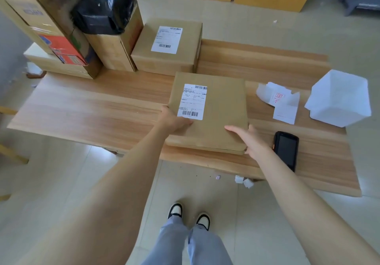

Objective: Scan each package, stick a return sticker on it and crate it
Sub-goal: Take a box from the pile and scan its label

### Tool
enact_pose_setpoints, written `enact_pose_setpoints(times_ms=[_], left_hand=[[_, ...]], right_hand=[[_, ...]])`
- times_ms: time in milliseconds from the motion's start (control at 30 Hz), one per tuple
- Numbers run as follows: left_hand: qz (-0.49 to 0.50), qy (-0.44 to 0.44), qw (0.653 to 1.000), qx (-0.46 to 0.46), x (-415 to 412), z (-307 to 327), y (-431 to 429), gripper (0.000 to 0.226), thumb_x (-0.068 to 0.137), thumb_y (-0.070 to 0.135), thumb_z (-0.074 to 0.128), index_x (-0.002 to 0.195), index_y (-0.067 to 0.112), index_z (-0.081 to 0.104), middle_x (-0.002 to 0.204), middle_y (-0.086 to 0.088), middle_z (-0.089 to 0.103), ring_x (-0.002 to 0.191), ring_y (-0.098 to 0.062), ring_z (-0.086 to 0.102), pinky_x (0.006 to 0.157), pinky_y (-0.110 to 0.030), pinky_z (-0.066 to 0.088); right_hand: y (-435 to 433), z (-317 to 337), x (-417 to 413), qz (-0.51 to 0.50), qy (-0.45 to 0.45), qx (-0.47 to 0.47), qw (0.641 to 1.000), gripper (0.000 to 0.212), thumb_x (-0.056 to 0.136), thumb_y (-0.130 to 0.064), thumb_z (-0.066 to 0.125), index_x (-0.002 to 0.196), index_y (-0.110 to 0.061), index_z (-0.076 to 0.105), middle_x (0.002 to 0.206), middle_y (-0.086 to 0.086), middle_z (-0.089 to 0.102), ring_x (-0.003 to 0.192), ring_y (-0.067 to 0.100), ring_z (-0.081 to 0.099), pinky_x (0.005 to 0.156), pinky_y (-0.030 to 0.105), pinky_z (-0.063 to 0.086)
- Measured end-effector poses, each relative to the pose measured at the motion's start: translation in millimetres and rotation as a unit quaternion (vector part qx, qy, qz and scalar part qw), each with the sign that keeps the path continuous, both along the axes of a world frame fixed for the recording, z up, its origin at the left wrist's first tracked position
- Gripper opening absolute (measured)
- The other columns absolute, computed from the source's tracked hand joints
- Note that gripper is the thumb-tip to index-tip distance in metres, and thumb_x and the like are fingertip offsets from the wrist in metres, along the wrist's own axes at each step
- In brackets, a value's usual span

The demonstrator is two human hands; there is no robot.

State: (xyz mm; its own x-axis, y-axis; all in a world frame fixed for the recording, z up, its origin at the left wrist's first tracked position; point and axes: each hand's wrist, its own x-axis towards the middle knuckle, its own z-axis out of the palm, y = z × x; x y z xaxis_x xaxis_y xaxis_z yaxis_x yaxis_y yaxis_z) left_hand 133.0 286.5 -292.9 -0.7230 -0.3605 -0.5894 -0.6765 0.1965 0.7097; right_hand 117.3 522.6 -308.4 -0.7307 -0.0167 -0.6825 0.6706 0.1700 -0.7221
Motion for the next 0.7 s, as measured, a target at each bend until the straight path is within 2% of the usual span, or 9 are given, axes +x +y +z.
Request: enact_pose_setpoints(times_ms=[67,200,333,433,500,567,633,700], left_hand=[[-0.004,-0.002,1.0,-0.013,0.0,-7.3,-2.3,0.091,0.064,0.028,0.086,0.132,0.007,0.03,0.13,-0.004,0.049,0.121,-0.02,0.05,0.102,-0.038,0.043],[-0.02,0.002,1.0,-0.021,-5.2,-18.4,-5.5,0.094,0.065,0.028,0.086,0.135,0.008,0.027,0.136,-0.005,0.045,0.125,-0.021,0.046,0.105,-0.039,0.04],[-0.03,0.002,0.999,-0.029,-6.1,-26.9,-8.8,0.101,0.064,0.028,0.086,0.14,0.01,0.022,0.139,-0.006,0.04,0.127,-0.022,0.044,0.108,-0.04,0.037],[-0.064,-0.017,0.997,-0.046,-8.8,-24.0,-11.1,0.106,0.061,0.036,0.086,0.14,0.01,0.021,0.141,-0.007,0.037,0.129,-0.024,0.041,0.108,-0.041,0.036],[-0.115,-0.037,0.987,-0.105,-10.3,-16.7,-9.8,0.111,0.058,0.046,0.084,0.141,0.009,0.019,0.141,-0.01,0.033,0.131,-0.027,0.035,0.109,-0.043,0.033],[-0.166,-0.04,0.966,-0.192,-12.0,-5.6,-8.2,0.104,0.066,0.05,0.079,0.141,0.007,0.02,0.14,-0.012,0.033,0.131,-0.031,0.033,0.107,-0.044,0.032],[-0.197,-0.03,0.95,-0.239,-16.1,7.7,-7.1,0.095,0.074,0.048,0.074,0.141,0.007,0.022,0.139,-0.014,0.035,0.13,-0.033,0.033,0.103,-0.043,0.032],[-0.226,-0.022,0.939,-0.26,-21.8,20.9,-5.1,0.095,0.076,0.049,0.072,0.144,0.009,0.02,0.141,-0.014,0.033,0.131,-0.033,0.031,0.103,-0.041,0.032]], right_hand=[[-1.5,-7.4,0.5,-0.003,-0.005,-0.003,1.0,0.079,0.073,-0.033,0.08,0.138,-0.023,0.035,0.127,-0.011,0.053,0.114,0.015,0.05,0.095,0.036,0.035],[-4.3,-16.8,-1.6,-0.009,-0.009,0.0,1.0,0.093,0.065,-0.037,0.083,0.142,-0.024,0.031,0.132,-0.008,0.053,0.12,0.018,0.051,0.107,0.046,0.036],[-7.4,-22.8,-2.4,-0.013,-0.008,0.014,1.0,0.084,0.073,-0.033,0.079,0.14,-0.02,0.029,0.128,-0.008,0.049,0.115,0.016,0.047,0.096,0.034,0.034],[-8.0,-22.2,-1.4,-0.001,-0.003,0.034,0.999,0.089,0.076,-0.034,0.078,0.144,-0.019,0.023,0.138,-0.005,0.045,0.124,0.018,0.043,0.095,0.032,0.031],[-8.8,-18.1,-0.3,0.006,0.01,0.052,0.999,0.095,0.078,-0.033,0.076,0.15,-0.019,0.015,0.144,-0.004,0.04,0.131,0.019,0.039,0.095,0.03,0.03],[-7.2,-11.4,1.2,0.01,0.026,0.067,0.997,0.101,0.079,-0.032,0.076,0.153,-0.021,0.008,0.151,-0.001,0.032,0.137,0.021,0.034,0.103,0.034,0.03],[-2.7,-2.0,2.3,0.015,0.045,0.077,0.996,0.099,0.081,-0.032,0.074,0.153,-0.022,0.007,0.156,0.001,0.023,0.141,0.023,0.027,0.11,0.039,0.026],[5.7,6.6,5.2,0.022,0.063,0.097,0.993,0.095,0.083,-0.032,0.072,0.153,-0.023,0.009,0.158,0.002,0.018,0.143,0.024,0.024,0.111,0.041,0.026]])
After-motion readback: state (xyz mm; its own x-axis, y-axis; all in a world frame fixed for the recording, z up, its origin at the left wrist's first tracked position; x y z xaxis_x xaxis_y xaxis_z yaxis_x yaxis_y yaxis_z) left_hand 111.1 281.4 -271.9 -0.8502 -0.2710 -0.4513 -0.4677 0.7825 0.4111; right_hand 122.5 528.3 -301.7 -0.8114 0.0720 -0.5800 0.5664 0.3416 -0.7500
